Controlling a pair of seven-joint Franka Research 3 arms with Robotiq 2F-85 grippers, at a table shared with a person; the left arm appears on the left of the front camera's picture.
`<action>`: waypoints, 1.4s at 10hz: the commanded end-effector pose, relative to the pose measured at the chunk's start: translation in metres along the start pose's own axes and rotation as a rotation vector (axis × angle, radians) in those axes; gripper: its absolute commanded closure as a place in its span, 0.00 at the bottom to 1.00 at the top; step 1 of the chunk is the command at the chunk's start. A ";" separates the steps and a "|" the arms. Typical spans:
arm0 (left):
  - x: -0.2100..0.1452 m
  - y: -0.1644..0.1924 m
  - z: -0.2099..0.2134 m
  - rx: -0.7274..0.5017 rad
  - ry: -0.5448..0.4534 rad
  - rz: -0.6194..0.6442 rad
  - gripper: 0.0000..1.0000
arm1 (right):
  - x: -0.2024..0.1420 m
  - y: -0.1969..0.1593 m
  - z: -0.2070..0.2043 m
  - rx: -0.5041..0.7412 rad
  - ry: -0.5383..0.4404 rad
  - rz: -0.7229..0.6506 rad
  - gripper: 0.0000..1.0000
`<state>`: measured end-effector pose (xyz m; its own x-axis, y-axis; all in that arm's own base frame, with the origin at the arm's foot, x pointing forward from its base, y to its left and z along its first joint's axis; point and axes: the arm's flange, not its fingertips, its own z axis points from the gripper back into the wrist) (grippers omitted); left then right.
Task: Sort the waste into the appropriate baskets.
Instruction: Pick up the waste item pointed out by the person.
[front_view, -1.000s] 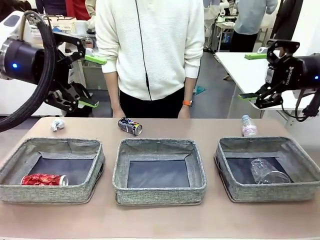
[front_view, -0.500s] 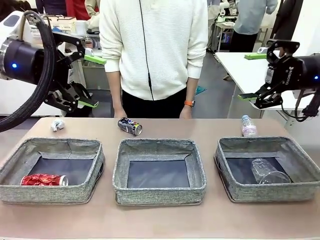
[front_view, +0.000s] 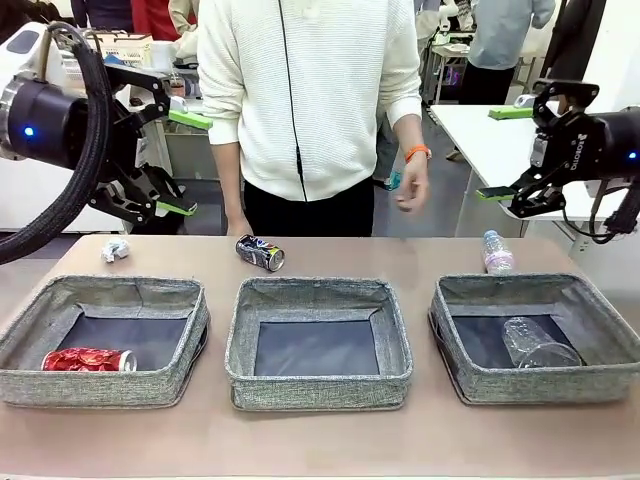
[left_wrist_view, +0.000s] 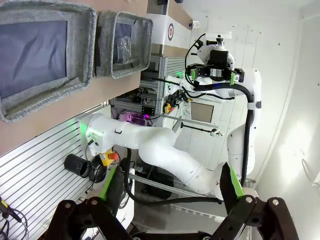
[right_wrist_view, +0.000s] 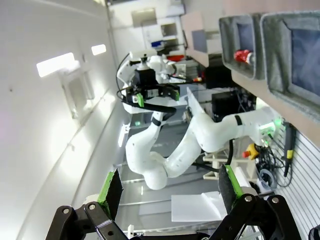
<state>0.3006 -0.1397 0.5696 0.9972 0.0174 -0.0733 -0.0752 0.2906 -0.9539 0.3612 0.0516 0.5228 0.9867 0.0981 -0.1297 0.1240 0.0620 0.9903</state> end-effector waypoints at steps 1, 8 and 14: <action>0.000 -0.001 0.001 0.013 0.009 0.002 0.00 | -0.003 -0.001 0.002 -0.007 0.005 0.005 0.00; 0.000 -0.001 0.001 0.013 0.009 0.002 0.00 | -0.003 -0.001 0.002 -0.007 0.005 0.005 0.00; 0.000 -0.001 0.001 0.013 0.009 0.002 0.00 | 0.032 0.006 -0.005 -0.668 -0.323 -0.051 0.00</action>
<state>0.3005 -0.1400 0.5694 0.9972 0.0169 -0.0735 -0.0752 0.2915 -0.9536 0.3844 0.0550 0.5195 0.9966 -0.0218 -0.0798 0.0822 0.3709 0.9250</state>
